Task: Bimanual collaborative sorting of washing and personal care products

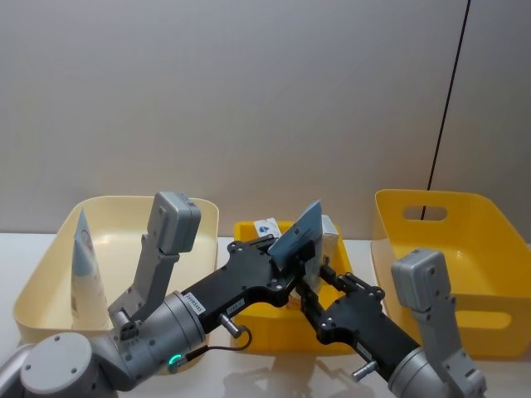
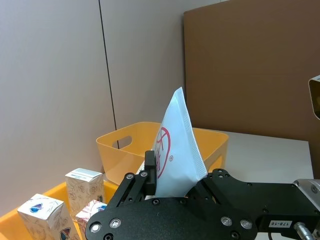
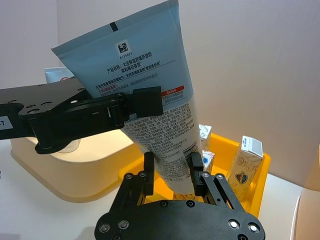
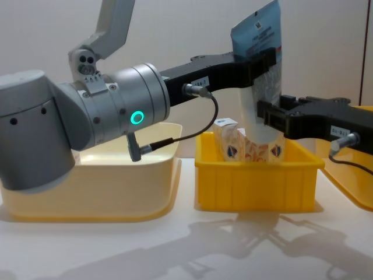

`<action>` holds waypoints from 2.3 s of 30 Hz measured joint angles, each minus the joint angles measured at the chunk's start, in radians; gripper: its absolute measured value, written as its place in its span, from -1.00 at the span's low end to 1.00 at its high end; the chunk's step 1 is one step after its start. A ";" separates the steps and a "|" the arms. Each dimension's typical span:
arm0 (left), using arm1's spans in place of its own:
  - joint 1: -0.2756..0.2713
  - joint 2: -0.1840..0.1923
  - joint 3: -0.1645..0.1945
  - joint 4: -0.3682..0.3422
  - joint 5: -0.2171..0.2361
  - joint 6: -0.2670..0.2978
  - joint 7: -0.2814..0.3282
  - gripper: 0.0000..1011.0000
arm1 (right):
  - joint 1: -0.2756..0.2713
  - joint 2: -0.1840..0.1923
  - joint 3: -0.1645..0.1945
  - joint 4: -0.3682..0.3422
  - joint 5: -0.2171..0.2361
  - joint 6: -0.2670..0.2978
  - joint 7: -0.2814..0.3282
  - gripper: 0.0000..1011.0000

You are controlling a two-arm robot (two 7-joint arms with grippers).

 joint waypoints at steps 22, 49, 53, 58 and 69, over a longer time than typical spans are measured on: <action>0.000 0.000 0.000 0.000 0.000 0.000 0.000 -0.53 | 0.000 0.000 0.000 0.000 0.000 0.000 0.000 -0.04; 0.000 0.000 0.001 0.000 0.000 0.001 -0.001 -0.54 | -0.002 0.000 0.002 -0.001 0.000 0.000 0.002 0.98; 0.000 0.000 0.001 0.000 0.000 0.001 -0.001 -0.54 | -0.004 0.002 0.006 -0.004 0.000 0.001 0.005 0.98; 0.000 0.000 0.001 0.000 0.000 0.000 -0.001 -0.53 | -0.005 0.000 0.008 -0.005 -0.005 0.001 0.007 0.98; 0.000 0.000 0.000 0.000 0.000 0.000 0.000 -0.54 | 0.012 -0.008 0.003 0.008 -0.020 -0.011 0.021 0.98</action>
